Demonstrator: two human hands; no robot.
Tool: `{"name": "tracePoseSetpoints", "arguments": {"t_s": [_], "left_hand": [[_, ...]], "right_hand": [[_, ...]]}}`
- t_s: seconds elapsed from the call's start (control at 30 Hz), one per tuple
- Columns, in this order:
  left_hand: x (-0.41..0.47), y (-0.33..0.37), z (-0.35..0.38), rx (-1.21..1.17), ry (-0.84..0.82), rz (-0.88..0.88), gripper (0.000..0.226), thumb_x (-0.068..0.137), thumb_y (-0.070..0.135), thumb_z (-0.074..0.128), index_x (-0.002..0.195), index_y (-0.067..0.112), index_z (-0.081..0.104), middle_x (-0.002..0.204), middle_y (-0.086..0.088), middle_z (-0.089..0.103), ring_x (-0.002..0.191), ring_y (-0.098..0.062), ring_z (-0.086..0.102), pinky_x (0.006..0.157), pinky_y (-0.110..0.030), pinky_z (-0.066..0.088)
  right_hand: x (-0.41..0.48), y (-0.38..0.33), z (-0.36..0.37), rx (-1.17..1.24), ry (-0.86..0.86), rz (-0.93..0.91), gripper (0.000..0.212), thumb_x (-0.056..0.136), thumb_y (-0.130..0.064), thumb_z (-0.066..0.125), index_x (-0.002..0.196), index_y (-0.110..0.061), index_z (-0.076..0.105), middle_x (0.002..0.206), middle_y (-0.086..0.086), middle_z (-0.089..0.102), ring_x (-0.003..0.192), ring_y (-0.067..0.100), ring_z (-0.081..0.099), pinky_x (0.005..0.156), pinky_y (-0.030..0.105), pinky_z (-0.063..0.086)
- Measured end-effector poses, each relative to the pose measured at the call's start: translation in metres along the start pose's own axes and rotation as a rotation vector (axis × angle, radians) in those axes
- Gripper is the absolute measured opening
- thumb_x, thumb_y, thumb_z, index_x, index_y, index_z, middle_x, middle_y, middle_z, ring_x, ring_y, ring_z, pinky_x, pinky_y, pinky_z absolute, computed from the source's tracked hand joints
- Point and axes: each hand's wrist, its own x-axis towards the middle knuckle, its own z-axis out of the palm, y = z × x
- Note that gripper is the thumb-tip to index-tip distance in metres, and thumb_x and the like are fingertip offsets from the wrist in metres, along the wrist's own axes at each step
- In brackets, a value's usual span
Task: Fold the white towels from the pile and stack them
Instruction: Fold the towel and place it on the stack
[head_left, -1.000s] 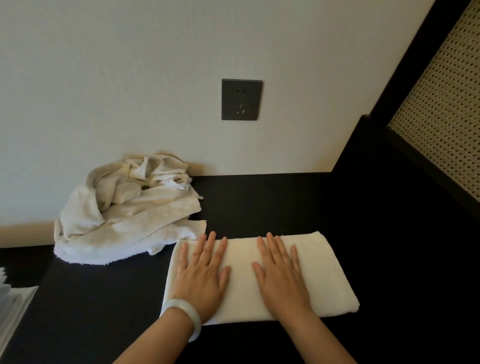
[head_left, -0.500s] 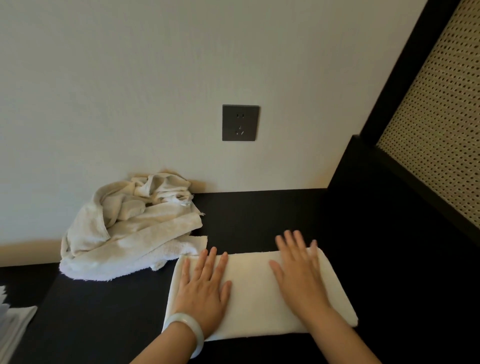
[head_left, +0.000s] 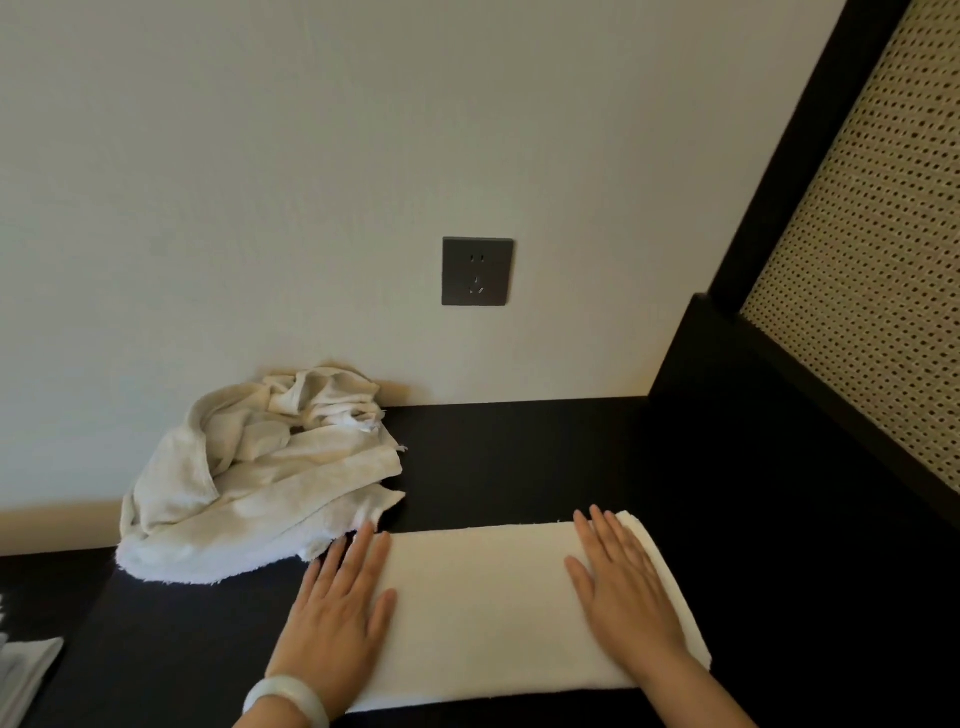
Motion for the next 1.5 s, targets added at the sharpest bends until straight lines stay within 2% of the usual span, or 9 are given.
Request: {"name": "tracePoseSetpoints", "arguments": {"t_s": [0.1,0.23,0.37,0.5,0.77,0.87,1.07,1.3,1.5], "left_hand": [[-0.004,0.005,-0.010,0.065,0.017,-0.061,0.103,0.061,0.064,-0.046,0.151,0.022,-0.017,0.157,0.004,-0.028,0.149,-0.022,-0.011,0.120,-0.043,-0.007],[-0.005,0.053,-0.025,0.077,0.106,0.110,0.066,0.091,0.046,0.026,0.126,0.005,0.065,0.139,-0.016,0.055,0.127,-0.035,0.054,0.113,-0.052,0.030],[0.003,0.098,-0.019,0.138,-0.002,0.201,0.067,0.094,0.043,0.006,0.157,0.019,0.011,0.163,-0.006,-0.004,0.151,-0.027,-0.003,0.111,-0.045,-0.028],[-0.001,0.091,-0.014,0.088,-0.098,0.127,0.062,0.091,0.048,0.024,0.143,0.027,0.049,0.152,0.000,0.042,0.138,-0.028,0.041,0.113,-0.058,0.015],[-0.007,0.025,0.004,0.046,-0.034,-0.029,0.087,0.064,0.063,-0.045,0.145,0.036,-0.029,0.153,0.009,-0.037,0.143,-0.016,-0.030,0.118,-0.057,-0.006],[-0.016,0.012,0.005,0.021,-0.018,-0.125,0.091,0.057,0.066,-0.048,0.141,0.033,-0.037,0.153,0.007,-0.039,0.145,-0.014,-0.026,0.119,-0.046,-0.011],[-0.024,0.001,-0.023,-0.284,-0.032,-0.310,0.076,0.096,0.043,0.049,0.157,0.024,0.006,0.156,-0.002,0.023,0.143,-0.021,0.024,0.117,-0.035,0.023],[-0.015,-0.003,-0.042,-0.844,-0.127,-0.623,0.041,0.092,0.024,0.064,0.128,0.012,0.049,0.119,-0.007,0.056,0.099,-0.022,0.058,0.084,-0.035,0.049],[-0.029,-0.010,-0.047,-1.145,-0.217,-0.673,0.011,0.094,0.014,0.062,0.101,0.009,0.069,0.093,-0.020,0.072,0.091,-0.044,0.068,0.085,-0.056,0.056]], "right_hand": [[0.000,-0.004,-0.001,-0.012,-0.013,0.011,0.060,0.102,-0.054,0.010,0.155,-0.034,-0.010,0.165,-0.012,-0.010,0.147,0.004,-0.017,0.117,0.025,-0.012],[-0.001,-0.024,-0.005,-0.079,0.033,0.004,0.060,0.104,-0.046,0.015,0.157,-0.027,-0.005,0.166,-0.002,-0.009,0.150,0.015,-0.017,0.118,0.036,-0.020],[-0.012,-0.060,0.007,-0.085,0.000,-0.167,0.060,0.102,-0.047,0.014,0.157,-0.029,-0.004,0.166,-0.002,-0.009,0.148,0.013,-0.021,0.109,0.039,-0.034],[-0.015,-0.043,0.009,-0.087,-0.048,-0.134,0.060,0.102,-0.050,0.012,0.156,-0.034,-0.011,0.165,-0.008,-0.014,0.148,0.010,-0.020,0.115,0.042,-0.025],[-0.021,0.021,-0.018,-0.126,-0.038,0.001,0.062,0.100,-0.053,0.004,0.149,-0.029,-0.025,0.160,-0.012,-0.024,0.146,0.003,-0.024,0.120,0.045,-0.017],[-0.025,0.018,-0.024,-0.057,0.015,0.042,0.066,0.103,-0.049,0.020,0.155,-0.028,-0.014,0.163,-0.006,-0.019,0.150,0.010,-0.017,0.124,0.038,-0.004],[-0.018,0.019,-0.057,0.100,0.013,0.482,0.061,0.097,-0.038,0.056,0.148,-0.013,0.034,0.146,0.012,0.035,0.129,0.029,0.042,0.101,0.038,0.041],[0.000,0.048,-0.075,0.662,-0.304,0.663,0.024,0.093,-0.020,0.066,0.095,0.003,0.062,0.072,0.011,0.056,0.058,0.022,0.050,0.050,0.029,0.037],[-0.005,0.031,-0.064,0.263,-0.277,0.569,0.047,0.090,-0.030,0.067,0.126,-0.004,0.051,0.127,0.018,0.046,0.103,0.034,0.056,0.074,0.037,0.049]]}}
